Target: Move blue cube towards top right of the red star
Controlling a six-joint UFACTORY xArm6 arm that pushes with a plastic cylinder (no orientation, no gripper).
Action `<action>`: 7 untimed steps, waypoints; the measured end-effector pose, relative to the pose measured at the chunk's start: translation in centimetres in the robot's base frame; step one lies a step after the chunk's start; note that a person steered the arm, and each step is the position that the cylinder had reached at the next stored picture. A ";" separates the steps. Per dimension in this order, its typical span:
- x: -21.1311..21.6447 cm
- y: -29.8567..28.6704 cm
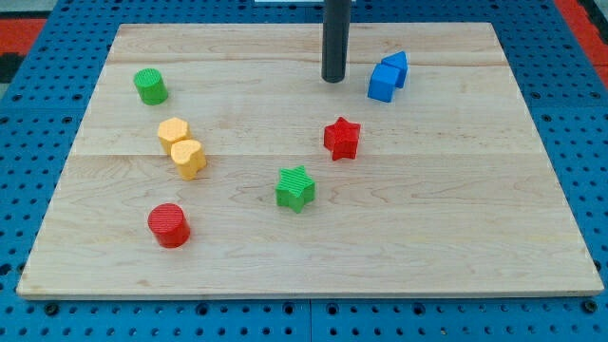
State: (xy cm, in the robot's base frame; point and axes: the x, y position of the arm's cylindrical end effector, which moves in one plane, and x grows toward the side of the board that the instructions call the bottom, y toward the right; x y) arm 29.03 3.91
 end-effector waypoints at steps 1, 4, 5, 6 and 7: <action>-1.4 6.3; 2.2 8.0; 2.5 7.1; 2.7 1.0; 2.3 -1.1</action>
